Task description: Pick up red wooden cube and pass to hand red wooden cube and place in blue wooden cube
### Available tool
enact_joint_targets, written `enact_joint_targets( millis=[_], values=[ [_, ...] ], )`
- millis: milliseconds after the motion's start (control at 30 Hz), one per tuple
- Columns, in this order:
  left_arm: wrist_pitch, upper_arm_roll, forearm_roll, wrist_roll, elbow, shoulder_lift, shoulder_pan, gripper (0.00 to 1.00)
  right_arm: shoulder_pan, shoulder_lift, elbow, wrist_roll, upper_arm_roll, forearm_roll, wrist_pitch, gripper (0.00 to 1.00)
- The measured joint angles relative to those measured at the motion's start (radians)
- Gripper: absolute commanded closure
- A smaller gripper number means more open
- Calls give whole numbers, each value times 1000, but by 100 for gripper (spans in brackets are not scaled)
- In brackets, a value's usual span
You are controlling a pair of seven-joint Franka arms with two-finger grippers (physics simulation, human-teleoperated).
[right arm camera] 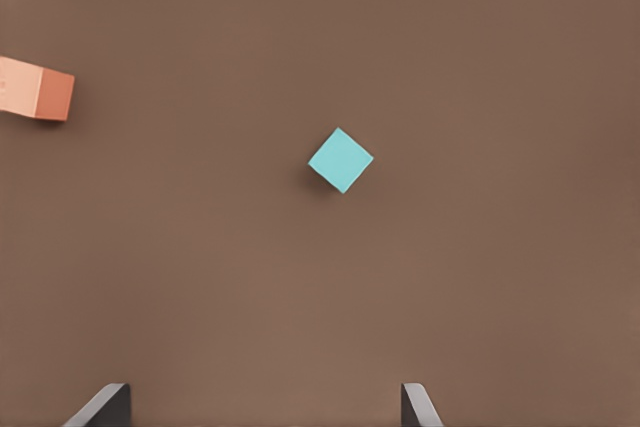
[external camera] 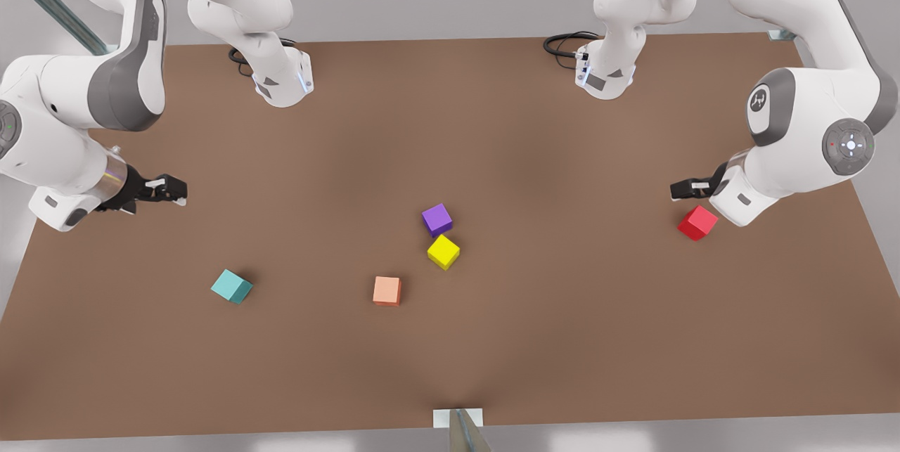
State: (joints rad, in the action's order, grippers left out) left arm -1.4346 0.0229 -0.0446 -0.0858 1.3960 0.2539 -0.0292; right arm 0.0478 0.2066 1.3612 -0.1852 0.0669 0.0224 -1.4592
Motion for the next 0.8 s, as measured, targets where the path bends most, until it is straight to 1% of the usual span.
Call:
enact_joint_targets(
  millis=[67,133,233,300,400,567,633,800],
  values=[
    [-4,-4,0,-1,3,3,-3,0,1,0,0,-5,0,1,-4,0],
    [-39,-91,0,-2,45,35,-15,0,2,0,1,-9,-1,2,-6,0],
    [-173,-246,-2,-3,199,89,4,0,4,4,2,-15,-1,4,-8,0],
    [-291,-298,-14,-10,320,121,12,0,3,5,2,-19,0,4,-9,0],
    [-470,-327,-64,-34,463,151,22,0,4,7,2,-24,-1,4,-10,0],
    [-685,-384,-104,-82,589,155,31,0,4,13,3,-31,-2,4,-10,0],
    [-741,-390,-120,-105,621,155,31,0,5,14,3,-34,-3,4,-10,0],
    [-832,-391,-156,-151,641,168,31,0,4,15,1,-38,-3,4,-10,0]
  ],
)
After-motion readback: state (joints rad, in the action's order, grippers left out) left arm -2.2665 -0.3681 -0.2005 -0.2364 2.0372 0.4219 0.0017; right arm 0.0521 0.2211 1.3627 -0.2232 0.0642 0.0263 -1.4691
